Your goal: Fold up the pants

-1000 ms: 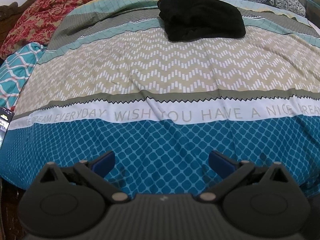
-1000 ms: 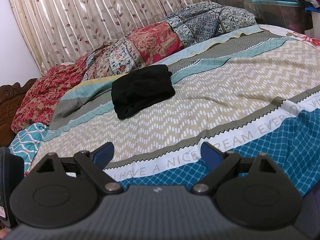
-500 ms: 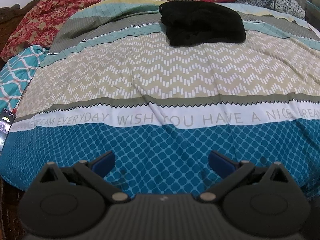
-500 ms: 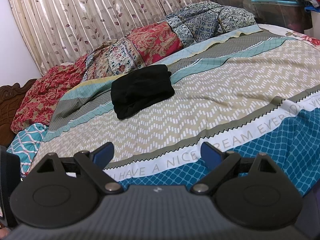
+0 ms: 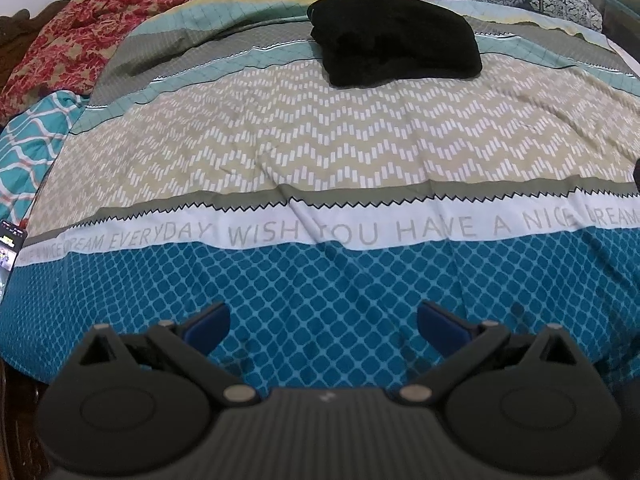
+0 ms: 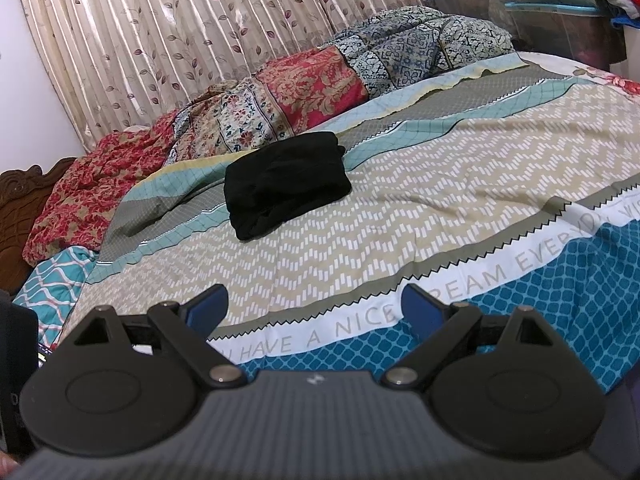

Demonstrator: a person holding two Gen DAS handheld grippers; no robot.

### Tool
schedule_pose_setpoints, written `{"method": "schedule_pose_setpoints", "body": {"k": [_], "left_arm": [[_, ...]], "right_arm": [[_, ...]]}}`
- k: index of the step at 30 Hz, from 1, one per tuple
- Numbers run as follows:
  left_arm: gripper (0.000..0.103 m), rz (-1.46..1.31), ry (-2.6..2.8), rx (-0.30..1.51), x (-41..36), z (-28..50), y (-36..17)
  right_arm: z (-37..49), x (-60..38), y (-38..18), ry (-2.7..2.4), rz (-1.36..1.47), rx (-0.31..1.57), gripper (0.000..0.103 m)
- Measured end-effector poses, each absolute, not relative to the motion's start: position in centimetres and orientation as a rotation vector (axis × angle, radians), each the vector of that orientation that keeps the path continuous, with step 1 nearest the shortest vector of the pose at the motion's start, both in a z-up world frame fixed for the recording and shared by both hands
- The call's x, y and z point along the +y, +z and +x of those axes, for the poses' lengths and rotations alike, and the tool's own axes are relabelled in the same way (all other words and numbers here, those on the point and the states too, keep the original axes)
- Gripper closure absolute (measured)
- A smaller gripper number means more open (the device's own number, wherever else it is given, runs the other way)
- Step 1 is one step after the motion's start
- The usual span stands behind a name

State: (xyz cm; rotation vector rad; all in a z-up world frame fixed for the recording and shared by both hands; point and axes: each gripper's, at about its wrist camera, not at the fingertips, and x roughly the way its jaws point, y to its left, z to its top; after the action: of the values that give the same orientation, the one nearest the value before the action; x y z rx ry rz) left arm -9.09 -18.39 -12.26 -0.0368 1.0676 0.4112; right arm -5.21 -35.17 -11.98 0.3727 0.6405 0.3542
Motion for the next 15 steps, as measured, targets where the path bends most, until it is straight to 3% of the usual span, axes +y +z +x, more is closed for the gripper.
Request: {"method": "schedule_pose_setpoints", "body": {"k": [15], "left_arm": [[0.000,-0.026,0.427,1.081,-18.26,-8.87,-12.52]], "right_arm": [[-5.19,-35.18,-11.96,0.358,0.371,0.643,0.008]]}}
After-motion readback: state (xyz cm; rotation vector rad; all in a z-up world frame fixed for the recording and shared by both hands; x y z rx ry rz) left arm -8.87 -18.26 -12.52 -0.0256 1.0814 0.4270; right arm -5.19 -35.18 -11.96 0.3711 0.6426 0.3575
